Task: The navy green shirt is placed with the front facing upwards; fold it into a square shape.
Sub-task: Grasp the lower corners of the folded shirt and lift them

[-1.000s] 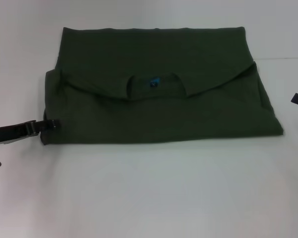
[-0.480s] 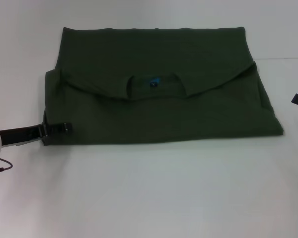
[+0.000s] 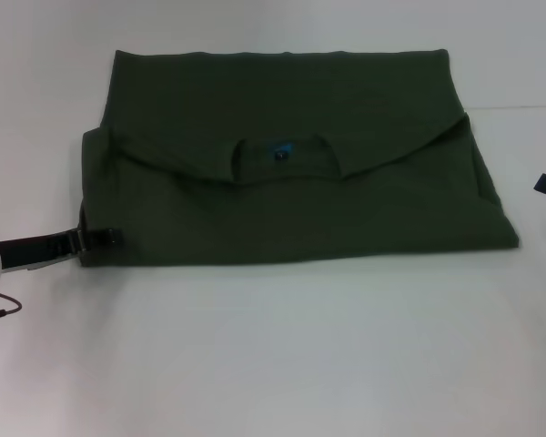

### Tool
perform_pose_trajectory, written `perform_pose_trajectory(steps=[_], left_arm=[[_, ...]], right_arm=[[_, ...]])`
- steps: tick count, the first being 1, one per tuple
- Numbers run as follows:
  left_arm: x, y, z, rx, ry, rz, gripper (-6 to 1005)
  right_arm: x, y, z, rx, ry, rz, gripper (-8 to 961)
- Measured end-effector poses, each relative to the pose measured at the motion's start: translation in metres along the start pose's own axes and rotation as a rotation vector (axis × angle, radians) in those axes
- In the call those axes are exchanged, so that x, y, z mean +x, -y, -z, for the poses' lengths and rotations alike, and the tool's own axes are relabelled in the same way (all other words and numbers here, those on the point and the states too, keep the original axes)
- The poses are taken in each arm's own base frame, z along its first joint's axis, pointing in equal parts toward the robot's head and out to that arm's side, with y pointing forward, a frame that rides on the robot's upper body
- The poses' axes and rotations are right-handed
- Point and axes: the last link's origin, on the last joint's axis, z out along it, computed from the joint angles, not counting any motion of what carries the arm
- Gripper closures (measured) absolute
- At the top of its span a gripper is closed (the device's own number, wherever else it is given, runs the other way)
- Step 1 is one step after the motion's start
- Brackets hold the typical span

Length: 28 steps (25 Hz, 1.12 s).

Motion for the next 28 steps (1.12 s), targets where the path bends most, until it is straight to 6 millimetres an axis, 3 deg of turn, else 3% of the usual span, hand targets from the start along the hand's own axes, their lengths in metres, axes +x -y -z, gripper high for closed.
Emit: perform_pose_trajectory(steps=[4, 14, 21, 28], left_arm=[[0.000, 0.000, 0.000, 0.002, -0.003, -0.001, 504], [0.001, 0.000, 0.000, 0.003, 0.000, -0.014, 745], [0.002, 0.000, 0.000, 0.006, 0.002, -0.019, 957], [0.002, -0.001, -0.001, 0.007, 0.011, -0.029, 957]], right_arm=[[0.000, 0.000, 0.000, -0.001, 0.000, -0.001, 35], [-0.005, -0.003, 0.001, -0.011, -0.009, 0.001, 36], [-0.045, -0.018, 0.007, 0.016, -0.095, -0.012, 36], [-0.076, -0.046, -0.016, 0.208, -0.322, 0.018, 37]])
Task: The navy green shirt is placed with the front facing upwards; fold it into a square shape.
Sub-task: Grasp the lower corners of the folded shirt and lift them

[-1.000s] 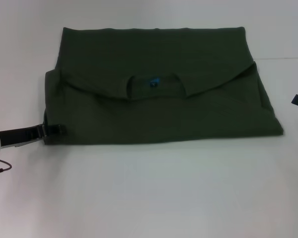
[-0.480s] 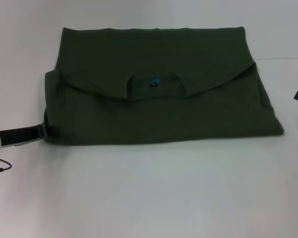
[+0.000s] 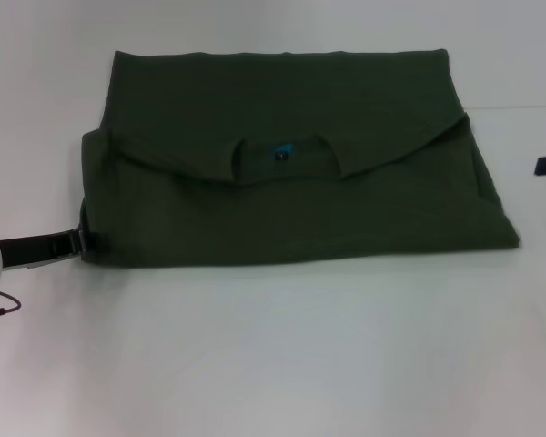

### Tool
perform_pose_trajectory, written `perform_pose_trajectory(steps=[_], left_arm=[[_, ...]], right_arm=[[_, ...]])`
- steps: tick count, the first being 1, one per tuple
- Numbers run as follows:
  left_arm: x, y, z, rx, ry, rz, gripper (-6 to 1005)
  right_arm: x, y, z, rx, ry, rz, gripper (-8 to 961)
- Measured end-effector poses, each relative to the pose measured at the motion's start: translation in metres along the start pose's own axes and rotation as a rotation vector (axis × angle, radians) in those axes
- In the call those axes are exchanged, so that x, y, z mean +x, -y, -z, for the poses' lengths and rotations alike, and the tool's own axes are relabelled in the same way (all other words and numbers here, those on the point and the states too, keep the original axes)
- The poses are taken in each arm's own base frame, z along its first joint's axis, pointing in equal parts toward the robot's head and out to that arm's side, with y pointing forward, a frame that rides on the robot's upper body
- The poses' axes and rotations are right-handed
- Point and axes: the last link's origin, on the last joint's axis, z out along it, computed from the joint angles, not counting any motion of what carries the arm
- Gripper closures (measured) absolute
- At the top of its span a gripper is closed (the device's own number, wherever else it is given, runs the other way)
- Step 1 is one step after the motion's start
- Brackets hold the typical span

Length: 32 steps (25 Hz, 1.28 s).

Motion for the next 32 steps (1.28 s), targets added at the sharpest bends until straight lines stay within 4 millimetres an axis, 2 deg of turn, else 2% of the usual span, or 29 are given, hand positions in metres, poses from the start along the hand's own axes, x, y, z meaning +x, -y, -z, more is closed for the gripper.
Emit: perform_pose_trajectory(steps=[3, 7, 11, 21, 32], left_arm=[[0.001, 0.000, 0.000, 0.001, 0.000, -0.002, 957], [0.001, -0.001, 0.000, 0.000, 0.000, -0.004, 958], [-0.001, 0.000, 0.000, -0.002, 0.004, -0.001, 958], [0.000, -0.002, -0.001, -0.006, 0.004, -0.004, 957], [0.000, -0.002, -0.001, -0.006, 0.004, 0.002, 958]], right_arm=[[-0.006, -0.018, -0.014, 0.081, -0.083, 0.061, 37], [-0.012, -0.041, -0.028, 0.103, -0.122, 0.122, 38], [-0.013, -0.051, -0.035, 0.097, -0.133, 0.142, 39], [0.004, -0.040, -0.052, 0.131, -0.173, 0.147, 63], [0.011, -0.043, -0.064, 0.140, -0.177, 0.181, 99]])
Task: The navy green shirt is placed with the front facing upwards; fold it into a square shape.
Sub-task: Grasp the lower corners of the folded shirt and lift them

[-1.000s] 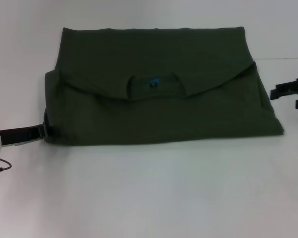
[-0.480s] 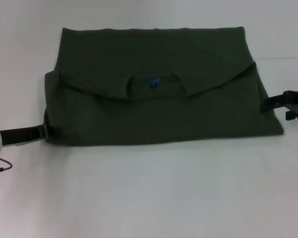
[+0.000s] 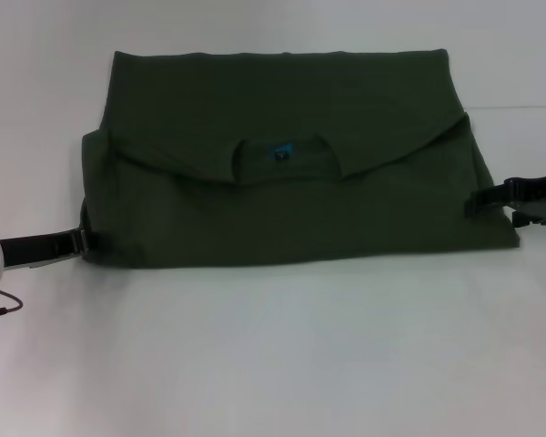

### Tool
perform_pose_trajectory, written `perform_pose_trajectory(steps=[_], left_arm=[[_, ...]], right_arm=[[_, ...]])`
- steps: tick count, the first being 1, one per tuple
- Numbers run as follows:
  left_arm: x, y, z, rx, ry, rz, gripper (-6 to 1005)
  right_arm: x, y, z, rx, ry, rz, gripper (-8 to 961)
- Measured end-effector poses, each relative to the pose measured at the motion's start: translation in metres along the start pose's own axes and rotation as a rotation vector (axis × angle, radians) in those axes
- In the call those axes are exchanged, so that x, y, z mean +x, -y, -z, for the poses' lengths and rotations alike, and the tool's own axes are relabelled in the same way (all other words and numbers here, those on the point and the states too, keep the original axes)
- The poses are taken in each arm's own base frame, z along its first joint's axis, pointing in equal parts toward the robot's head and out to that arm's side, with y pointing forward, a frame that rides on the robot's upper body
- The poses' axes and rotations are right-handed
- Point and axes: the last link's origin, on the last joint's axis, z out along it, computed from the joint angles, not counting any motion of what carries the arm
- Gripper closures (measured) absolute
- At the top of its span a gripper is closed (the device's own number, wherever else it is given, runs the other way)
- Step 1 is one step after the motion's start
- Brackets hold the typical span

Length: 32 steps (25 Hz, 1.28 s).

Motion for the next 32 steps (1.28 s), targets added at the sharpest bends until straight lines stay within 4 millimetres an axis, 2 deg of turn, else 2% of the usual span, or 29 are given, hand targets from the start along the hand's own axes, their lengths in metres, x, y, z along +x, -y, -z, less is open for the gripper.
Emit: perform_pose_trajectory(steps=[13, 18, 26, 32], left_arm=[[-0.0002, -0.0002, 0.0000, -0.001, 0.001, 0.002, 957], [-0.0002, -0.0002, 0.0000, -0.001, 0.001, 0.002, 957], [-0.0001, -0.0002, 0.0000, -0.001, 0.001, 0.003, 958], [0.0008, 0.0002, 0.0005, -0.001, -0.001, 0.009, 957]], right_arm=[[0.0029, -0.0064, -0.0047, 0.028, -0.036, 0.059, 141], [0.0039, -0.0072, -0.0058, 0.030, -0.041, 0.065, 342], [0.0046, -0.0057, -0.0055, 0.033, -0.040, 0.063, 582], [0.0068, -0.0023, -0.0054, 0.037, -0.040, 0.065, 829]])
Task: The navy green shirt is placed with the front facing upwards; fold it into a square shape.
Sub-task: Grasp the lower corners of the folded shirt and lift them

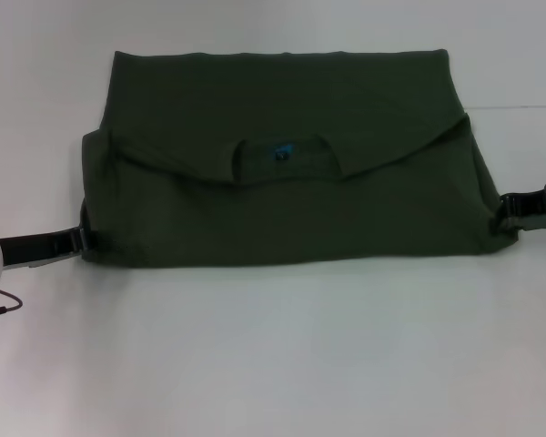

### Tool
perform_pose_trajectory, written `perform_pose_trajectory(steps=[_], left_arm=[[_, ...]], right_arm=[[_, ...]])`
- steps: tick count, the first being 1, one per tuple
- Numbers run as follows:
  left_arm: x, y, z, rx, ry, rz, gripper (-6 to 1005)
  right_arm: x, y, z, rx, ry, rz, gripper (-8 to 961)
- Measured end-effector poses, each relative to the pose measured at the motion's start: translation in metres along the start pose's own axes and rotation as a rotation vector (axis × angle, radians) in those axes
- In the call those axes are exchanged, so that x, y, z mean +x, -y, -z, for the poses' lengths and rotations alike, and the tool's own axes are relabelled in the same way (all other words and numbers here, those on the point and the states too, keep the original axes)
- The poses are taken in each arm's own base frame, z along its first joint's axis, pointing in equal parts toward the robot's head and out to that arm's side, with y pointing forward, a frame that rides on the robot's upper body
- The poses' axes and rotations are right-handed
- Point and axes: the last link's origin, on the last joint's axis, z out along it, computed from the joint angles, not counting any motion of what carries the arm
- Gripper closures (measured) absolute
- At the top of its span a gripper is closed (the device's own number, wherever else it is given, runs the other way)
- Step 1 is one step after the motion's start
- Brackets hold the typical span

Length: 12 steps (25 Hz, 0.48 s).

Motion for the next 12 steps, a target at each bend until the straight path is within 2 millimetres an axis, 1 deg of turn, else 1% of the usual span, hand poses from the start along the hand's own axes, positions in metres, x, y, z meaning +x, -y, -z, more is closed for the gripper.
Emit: perform_pose_trajectory(steps=[5, 12], left_arm=[[0.001, 0.000, 0.002, -0.010, 0.008, 0.005, 958], [0.002, 0.001, 0.007, 0.005, 0.058, -0.006, 957]], right_arm=[[0.003, 0.007, 0.001, 0.010, 0.001, -0.008, 941], [0.012, 0.014, 0.004, 0.000, -0.024, -0.003, 938]])
